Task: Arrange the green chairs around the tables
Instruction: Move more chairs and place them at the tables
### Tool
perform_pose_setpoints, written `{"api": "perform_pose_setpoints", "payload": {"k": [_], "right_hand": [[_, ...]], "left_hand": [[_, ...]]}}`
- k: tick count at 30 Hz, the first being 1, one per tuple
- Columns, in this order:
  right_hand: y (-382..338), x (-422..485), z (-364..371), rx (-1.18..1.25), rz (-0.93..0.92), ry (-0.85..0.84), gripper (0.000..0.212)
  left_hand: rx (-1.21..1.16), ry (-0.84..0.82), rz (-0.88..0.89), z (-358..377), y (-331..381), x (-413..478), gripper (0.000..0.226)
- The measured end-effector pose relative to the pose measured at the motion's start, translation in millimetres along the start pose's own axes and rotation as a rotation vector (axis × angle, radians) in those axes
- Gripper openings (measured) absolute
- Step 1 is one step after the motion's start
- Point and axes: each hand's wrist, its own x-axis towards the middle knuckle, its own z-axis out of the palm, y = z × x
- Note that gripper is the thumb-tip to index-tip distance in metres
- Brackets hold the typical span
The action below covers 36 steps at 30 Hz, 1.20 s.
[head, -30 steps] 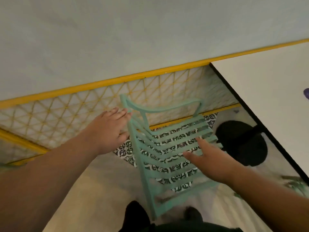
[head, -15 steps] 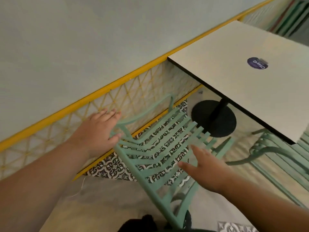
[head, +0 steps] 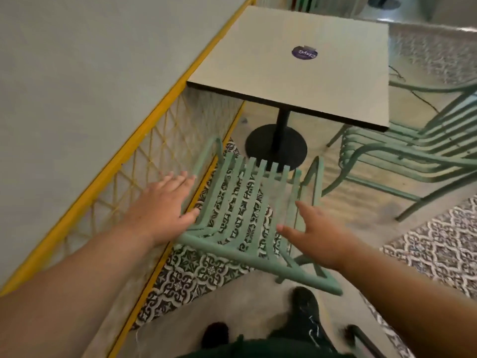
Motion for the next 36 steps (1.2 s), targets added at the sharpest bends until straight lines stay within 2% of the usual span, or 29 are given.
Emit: {"api": "perform_pose_setpoints", "payload": {"k": [3, 6, 9, 12, 14, 16, 20, 25, 36], "right_hand": [[-6.6, -23.5, 30.2, -0.022, 0.014, -0.021, 0.082], [-6.0, -33.8, 45.3, -0.076, 0.009, -0.032, 0.089], [1.4, -36.3, 57.2, -0.132, 0.033, -0.085, 0.092], [12.3, -33.4, 77.2, -0.169, 0.062, -0.152, 0.085], [18.7, -30.5, 89.9, -0.219, 0.053, -0.151, 0.082], [21.2, -28.6, 99.7, -0.236, 0.045, -0.081, 0.088], [19.0, -18.4, 104.8, -0.266, 0.03, -0.052, 0.101], [18.0, -1.8, 102.0, -0.245, 0.081, -0.102, 0.101], [14.4, 56.8, 72.4, -0.31, 0.029, 0.018, 0.09]], "left_hand": [[-0.006, -0.062, 0.029, 16.5, -10.1, -14.0, 0.082], [-0.008, -0.073, 0.041, 28.0, -17.2, -16.3, 0.086], [0.023, -0.156, 0.033, 41.1, -18.6, -12.4, 0.096], [0.106, -0.234, 0.056, 62.3, -20.1, -7.3, 0.095], [0.073, -0.181, 0.101, 78.4, -25.4, -4.9, 0.09], [0.065, -0.116, 0.155, 87.1, -32.9, 3.5, 0.084], [0.145, -0.125, 0.222, 95.9, -47.2, 19.4, 0.088], [0.096, -0.147, 0.226, 102.6, -54.9, 37.7, 0.092], [0.087, -0.011, 0.282, 83.1, -57.7, 103.8, 0.092]]}}
